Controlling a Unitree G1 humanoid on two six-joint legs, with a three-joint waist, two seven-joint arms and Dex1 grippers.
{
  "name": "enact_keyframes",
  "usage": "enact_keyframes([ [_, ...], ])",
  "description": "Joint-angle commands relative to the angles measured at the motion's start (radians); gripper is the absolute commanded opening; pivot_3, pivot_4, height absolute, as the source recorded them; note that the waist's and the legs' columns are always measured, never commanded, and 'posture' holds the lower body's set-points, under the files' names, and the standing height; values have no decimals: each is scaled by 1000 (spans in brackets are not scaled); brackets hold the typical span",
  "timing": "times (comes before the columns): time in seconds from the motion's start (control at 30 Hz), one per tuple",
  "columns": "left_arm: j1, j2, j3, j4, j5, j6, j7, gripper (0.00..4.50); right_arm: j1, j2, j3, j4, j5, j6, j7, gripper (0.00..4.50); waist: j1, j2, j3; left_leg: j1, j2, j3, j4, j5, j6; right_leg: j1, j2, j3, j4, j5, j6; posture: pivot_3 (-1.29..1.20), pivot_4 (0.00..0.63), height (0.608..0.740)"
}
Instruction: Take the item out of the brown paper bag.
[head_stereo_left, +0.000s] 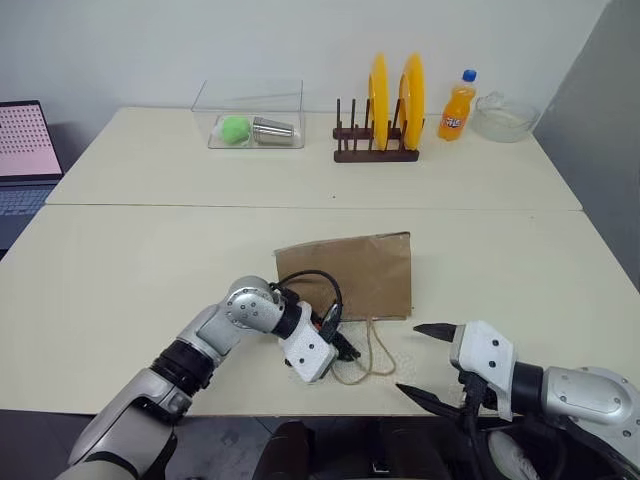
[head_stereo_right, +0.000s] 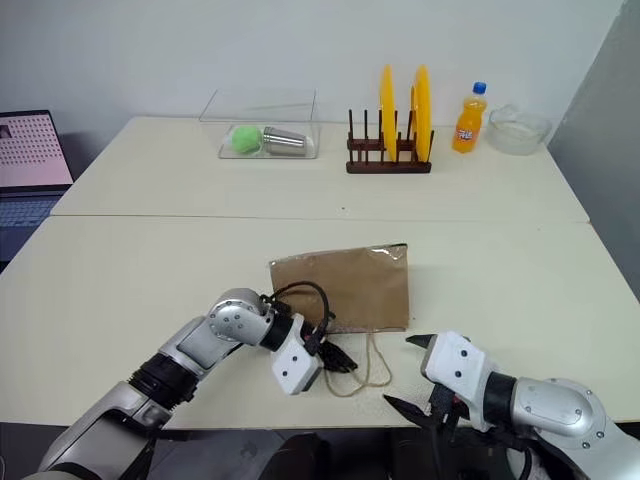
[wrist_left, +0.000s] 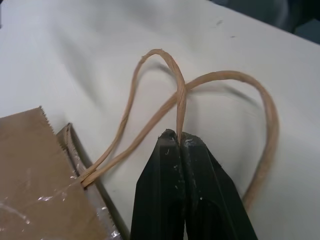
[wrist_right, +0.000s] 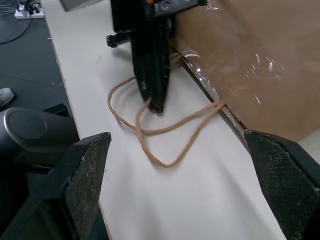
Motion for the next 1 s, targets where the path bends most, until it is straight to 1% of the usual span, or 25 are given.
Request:
enact_keyframes([
  [0.03, -40, -5, 75, -17, -68, 83, 28, 49, -7, -25, 30, -60, -68, -71, 15, 4500, 0, 0, 0, 0, 0, 0, 0, 0, 0, 0, 0, 0, 0, 0, 0, 0, 150, 740],
  [0.2, -71, -25, 144, -57, -136, 235, 55, 49, -8, -44, 82, -20, -209, -206, 26, 4500, -1, 0, 0, 0, 0, 0, 0, 0, 0, 0, 0, 0, 0, 0, 0, 0, 150, 740],
  [0.33, -94, -35, 177, -68, -151, 294, 69, 49, -28, -45, 142, 26, -336, -338, 35, 4500, -1, 0, 0, 0, 0, 0, 0, 0, 0, 0, 0, -1, 0, 0, 0, 0, 150, 740],
  [0.53, -127, -51, 209, -63, -158, 344, 89, 49, -58, -35, 228, 111, -462, -511, 73, 4500, 0, 0, 0, 0, 0, -1, 0, 0, 0, 0, 0, 0, 0, 0, 0, 0, 150, 740],
  [0.7, -145, -52, 217, -48, -149, 346, 88, 49, -151, 29, 304, 201, -544, -601, 88, 4500, -3, 0, 0, 0, 0, 0, 1, 0, 0, 0, 0, 0, 0, 0, 0, 0, 150, 740],
  [0.83, -154, -50, 224, -45, -148, 349, 87, 49, -267, 102, 396, 322, -655, -661, 97, 4500, -3, 0, 0, 1, 0, 0, 0, 0, 0, 0, 1, 0, 0, 0, 0, 0, 150, 740],
  [0.9, -154, -49, 226, -47, -146, 350, 87, 49, -313, 142, 418, 385, -688, -675, 89, 4500, -2, -1, 0, 1, 0, 0, 1, 0, 0, 0, 1, 1, 0, 0, 0, 0, 150, 740],
  [1.0, -152, -47, 230, -52, -144, 352, 88, 49, -351, 174, 428, 442, -723, -702, 84, 4500, -2, 0, 0, 0, 0, 0, 1, 0, 0, 0, 1, 1, 0, 0, 0, 0, 150, 740],
])
